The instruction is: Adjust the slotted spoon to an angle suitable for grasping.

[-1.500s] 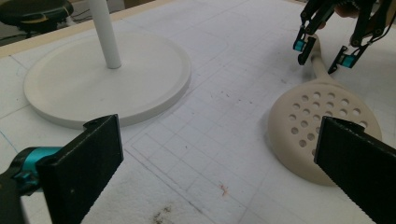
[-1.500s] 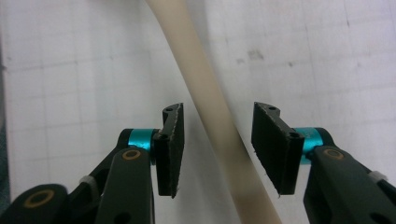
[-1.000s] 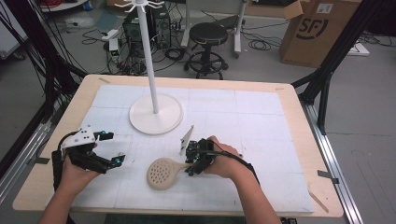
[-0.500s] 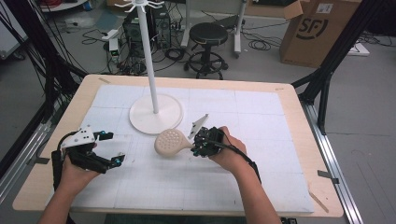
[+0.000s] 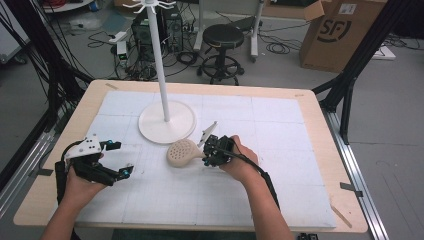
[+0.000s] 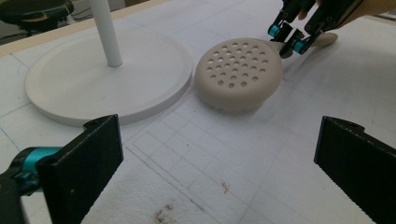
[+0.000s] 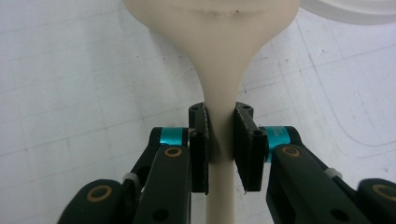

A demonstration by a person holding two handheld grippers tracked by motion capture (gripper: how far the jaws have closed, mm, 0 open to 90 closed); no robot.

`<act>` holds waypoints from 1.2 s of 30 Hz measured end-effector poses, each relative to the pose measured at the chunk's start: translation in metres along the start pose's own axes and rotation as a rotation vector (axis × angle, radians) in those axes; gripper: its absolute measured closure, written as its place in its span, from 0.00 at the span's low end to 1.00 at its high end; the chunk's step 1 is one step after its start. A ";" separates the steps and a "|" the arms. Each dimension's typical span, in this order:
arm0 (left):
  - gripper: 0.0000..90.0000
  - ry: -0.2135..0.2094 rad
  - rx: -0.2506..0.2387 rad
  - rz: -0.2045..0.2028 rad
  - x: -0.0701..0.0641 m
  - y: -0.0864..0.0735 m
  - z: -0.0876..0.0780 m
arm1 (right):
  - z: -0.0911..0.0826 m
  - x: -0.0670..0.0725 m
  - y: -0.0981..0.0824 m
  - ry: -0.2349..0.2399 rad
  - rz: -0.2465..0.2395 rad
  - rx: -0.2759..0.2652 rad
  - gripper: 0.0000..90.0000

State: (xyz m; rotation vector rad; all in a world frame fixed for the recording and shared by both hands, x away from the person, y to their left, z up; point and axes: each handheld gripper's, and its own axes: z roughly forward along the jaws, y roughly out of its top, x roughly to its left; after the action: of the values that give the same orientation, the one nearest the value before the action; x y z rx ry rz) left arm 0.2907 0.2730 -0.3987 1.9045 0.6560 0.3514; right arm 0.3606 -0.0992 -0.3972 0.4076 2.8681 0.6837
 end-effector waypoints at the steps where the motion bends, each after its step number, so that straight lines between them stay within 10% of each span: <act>1: 0.02 0.000 0.000 0.000 0.000 0.000 0.000 | 0.001 0.000 0.000 -0.001 -0.001 0.004 0.85; 10: 0.02 0.001 0.000 0.003 0.000 0.000 0.000 | -0.018 -0.003 -0.010 -0.002 0.041 -0.050 0.62; 22: 0.02 0.002 0.007 0.003 0.000 -0.001 0.001 | -0.033 -0.009 -0.047 -0.005 0.099 -0.063 0.58; 36: 0.02 0.004 0.010 0.001 0.000 -0.002 0.002 | -0.017 -0.008 -0.070 0.053 0.100 0.029 0.81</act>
State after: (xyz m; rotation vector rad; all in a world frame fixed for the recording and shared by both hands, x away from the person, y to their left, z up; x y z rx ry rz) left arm 0.2912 0.2719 -0.4014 1.9141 0.6610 0.3527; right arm 0.3484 -0.1682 -0.4136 0.5484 2.9268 0.6796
